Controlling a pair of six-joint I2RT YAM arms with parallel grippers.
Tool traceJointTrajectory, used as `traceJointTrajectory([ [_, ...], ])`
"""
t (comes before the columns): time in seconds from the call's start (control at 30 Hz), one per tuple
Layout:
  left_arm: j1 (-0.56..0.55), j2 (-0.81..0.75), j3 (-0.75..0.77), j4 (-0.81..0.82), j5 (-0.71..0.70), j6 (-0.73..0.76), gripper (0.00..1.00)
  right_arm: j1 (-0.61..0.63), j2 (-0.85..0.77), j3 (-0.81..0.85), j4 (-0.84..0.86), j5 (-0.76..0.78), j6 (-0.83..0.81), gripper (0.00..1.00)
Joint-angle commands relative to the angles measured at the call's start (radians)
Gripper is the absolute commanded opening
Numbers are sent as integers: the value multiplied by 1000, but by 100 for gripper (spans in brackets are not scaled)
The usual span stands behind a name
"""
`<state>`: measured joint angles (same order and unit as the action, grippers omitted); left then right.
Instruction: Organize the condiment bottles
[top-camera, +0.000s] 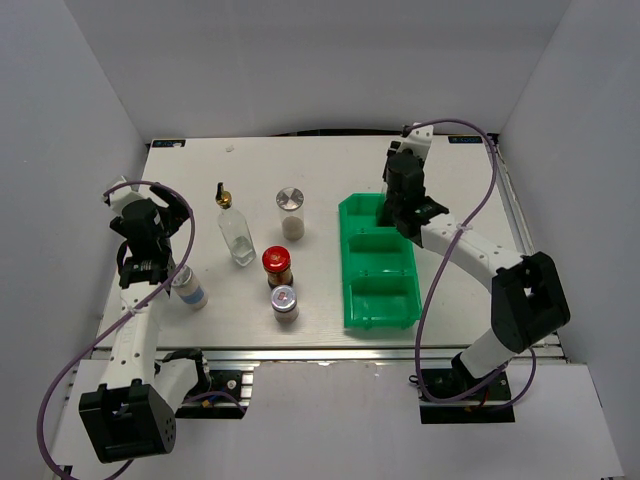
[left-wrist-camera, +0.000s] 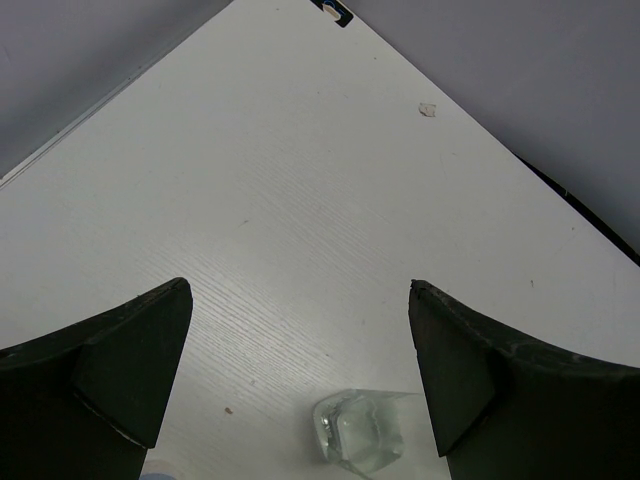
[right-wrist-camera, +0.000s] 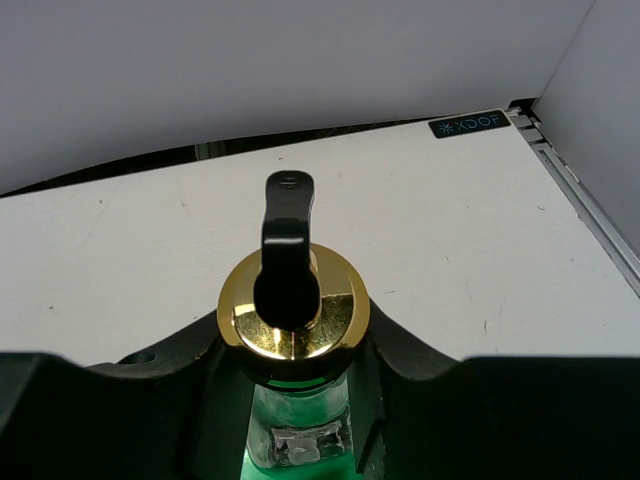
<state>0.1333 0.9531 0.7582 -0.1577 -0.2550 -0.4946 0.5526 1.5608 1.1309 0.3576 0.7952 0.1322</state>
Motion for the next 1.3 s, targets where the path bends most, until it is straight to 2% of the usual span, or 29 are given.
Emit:
traceJointTrajectory([
  [0.0, -6, -7, 27, -3, -16, -1, 98, 12, -18, 20, 142, 62, 23, 14],
  [0.3, -6, -7, 27, -3, -13, -1, 98, 26, -7, 7, 132, 76, 37, 45],
  [0.57, -6, -7, 29, -2, -12, -1, 98, 29, -10, 0, 116, 75, 43, 63],
  [0.7, -6, -8, 29, -3, -12, -2, 98, 30, -15, 7, 100, 55, 43, 64],
  [0.8, -6, -11, 32, -5, -12, -2, 98, 29, -21, 26, 75, 35, 44, 69],
  [0.97, -4, -13, 44, -19, -15, -4, 98, 30, -41, 59, 12, -39, 37, 88],
  [1.13, -6, -22, 115, -68, -87, -18, 98, 32, -87, 89, -45, -134, 0, 89],
  [1.27, -6, -50, 145, -46, -49, -10, 98, 33, -97, 182, -184, -169, -58, 89],
])
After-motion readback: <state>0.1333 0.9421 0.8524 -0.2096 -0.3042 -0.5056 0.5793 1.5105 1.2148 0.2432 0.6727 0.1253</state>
